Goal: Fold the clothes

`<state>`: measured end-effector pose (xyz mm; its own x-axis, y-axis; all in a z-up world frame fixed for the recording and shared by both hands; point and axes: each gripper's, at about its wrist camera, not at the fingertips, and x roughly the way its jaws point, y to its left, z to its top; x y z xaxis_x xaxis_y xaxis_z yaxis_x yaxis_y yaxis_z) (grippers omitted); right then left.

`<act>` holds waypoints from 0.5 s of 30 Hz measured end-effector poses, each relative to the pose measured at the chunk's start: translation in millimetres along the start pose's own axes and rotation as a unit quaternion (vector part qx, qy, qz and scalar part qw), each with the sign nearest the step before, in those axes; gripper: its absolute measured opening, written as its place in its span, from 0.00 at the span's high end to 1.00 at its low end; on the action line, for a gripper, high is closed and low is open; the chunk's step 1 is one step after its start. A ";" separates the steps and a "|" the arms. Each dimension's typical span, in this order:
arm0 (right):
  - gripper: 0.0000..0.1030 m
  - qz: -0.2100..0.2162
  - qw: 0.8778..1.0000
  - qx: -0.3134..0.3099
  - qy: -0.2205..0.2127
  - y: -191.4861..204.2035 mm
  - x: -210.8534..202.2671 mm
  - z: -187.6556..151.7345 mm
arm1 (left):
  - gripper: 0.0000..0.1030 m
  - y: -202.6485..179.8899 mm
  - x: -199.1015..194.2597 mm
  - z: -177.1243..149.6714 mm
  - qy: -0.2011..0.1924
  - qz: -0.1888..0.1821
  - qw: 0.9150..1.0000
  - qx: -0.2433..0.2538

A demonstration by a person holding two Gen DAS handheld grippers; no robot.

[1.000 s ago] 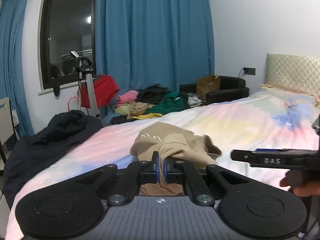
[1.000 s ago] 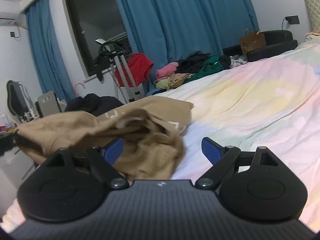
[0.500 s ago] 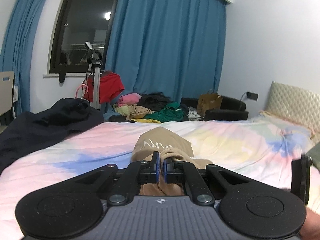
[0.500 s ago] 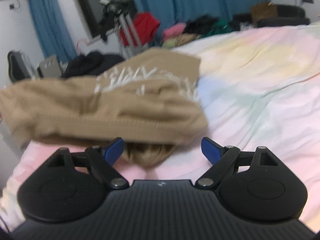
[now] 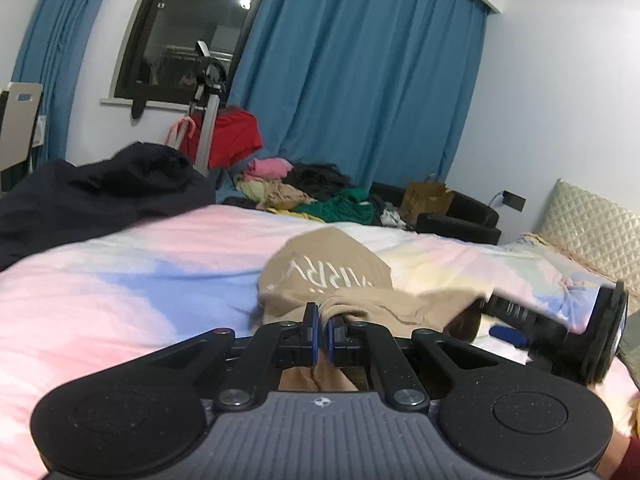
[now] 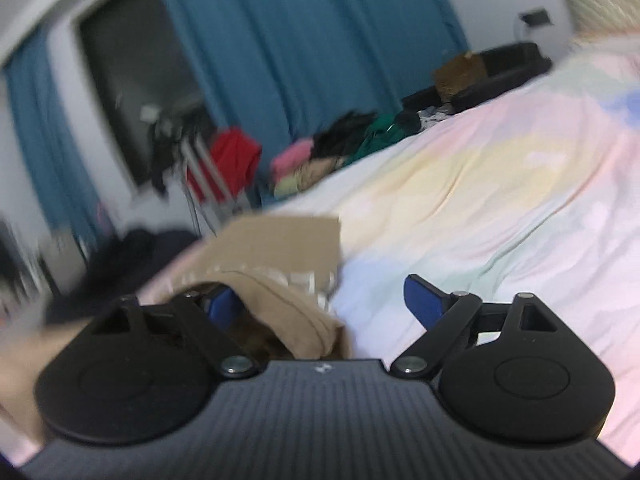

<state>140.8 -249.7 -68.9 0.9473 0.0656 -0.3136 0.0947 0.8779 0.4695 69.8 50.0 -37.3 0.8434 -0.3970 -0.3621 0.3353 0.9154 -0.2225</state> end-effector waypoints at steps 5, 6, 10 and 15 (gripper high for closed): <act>0.20 -0.007 0.996 -0.018 0.091 -1.5 28.4 -8.6 | 0.96 -3.8 -2.3 -2.1 -0.015 -0.015 1.000 0.007; 0.28 -0.016 0.992 -0.029 0.118 -0.4 35.9 -15.0 | 0.96 -1.6 -4.2 -0.5 -0.019 -0.015 1.000 0.000; 0.32 -0.043 0.990 -0.001 0.131 -12.0 34.8 -22.0 | 0.96 9.0 -8.9 3.6 -0.028 -0.001 0.999 -0.029; 0.32 -0.048 0.998 0.034 0.003 -15.7 -11.7 8.7 | 0.96 11.5 -16.9 8.6 -0.041 -0.006 0.998 -0.044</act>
<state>130.8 -268.3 -65.4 0.9311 -0.0137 -0.3645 0.2052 0.8459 0.4922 63.0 67.8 -26.0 0.8721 -0.3979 -0.2846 0.3104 0.8997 -0.3068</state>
